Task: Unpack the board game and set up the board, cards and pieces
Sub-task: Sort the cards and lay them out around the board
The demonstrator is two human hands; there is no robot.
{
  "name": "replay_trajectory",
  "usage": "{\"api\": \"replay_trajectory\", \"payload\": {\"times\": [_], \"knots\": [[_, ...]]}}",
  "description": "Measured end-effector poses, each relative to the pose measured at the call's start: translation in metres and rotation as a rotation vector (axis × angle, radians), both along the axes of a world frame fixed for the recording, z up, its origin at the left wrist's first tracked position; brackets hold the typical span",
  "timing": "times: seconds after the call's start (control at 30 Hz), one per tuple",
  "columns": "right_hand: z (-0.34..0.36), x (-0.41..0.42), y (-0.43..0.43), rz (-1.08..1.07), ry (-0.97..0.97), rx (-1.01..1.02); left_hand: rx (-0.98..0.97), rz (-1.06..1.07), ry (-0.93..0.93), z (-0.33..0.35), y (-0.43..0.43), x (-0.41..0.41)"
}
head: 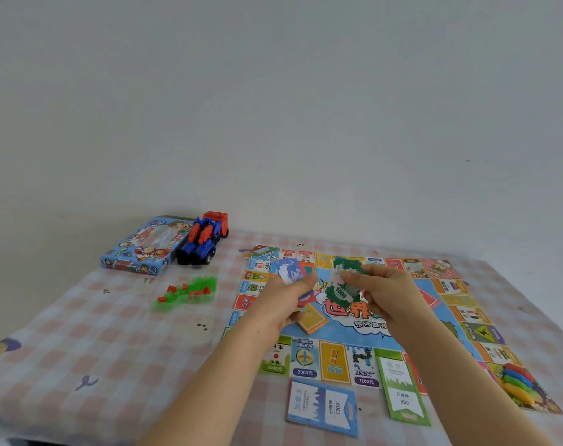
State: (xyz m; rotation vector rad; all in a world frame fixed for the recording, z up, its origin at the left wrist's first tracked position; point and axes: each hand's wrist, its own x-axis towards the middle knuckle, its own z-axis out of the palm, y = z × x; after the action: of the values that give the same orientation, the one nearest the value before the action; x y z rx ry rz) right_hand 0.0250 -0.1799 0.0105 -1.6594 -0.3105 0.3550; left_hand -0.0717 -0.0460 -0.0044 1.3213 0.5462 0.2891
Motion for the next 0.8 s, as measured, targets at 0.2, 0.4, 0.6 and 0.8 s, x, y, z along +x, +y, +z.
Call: {"api": "replay_trajectory", "payload": {"times": [0.2,0.4,0.6,0.8], "knots": [[-0.0011,0.0000,0.0003,0.000,-0.007,0.001,0.031,-0.045,-0.015,0.0016,0.0041,-0.0021],[-0.0009,-0.0005,0.0024,0.025,-0.025,-0.008,0.041,-0.084,-0.026,0.0012,0.0027,-0.0030],[-0.0011,-0.0007,-0.0011,0.034,-0.027,-0.019,0.045,-0.090,0.024,0.0032,0.0012,-0.0024],[-0.0017,-0.0021,-0.0051,0.034,-0.030,-0.062,0.179,-0.071,0.066,-0.0002,0.0061,-0.0020]]}}
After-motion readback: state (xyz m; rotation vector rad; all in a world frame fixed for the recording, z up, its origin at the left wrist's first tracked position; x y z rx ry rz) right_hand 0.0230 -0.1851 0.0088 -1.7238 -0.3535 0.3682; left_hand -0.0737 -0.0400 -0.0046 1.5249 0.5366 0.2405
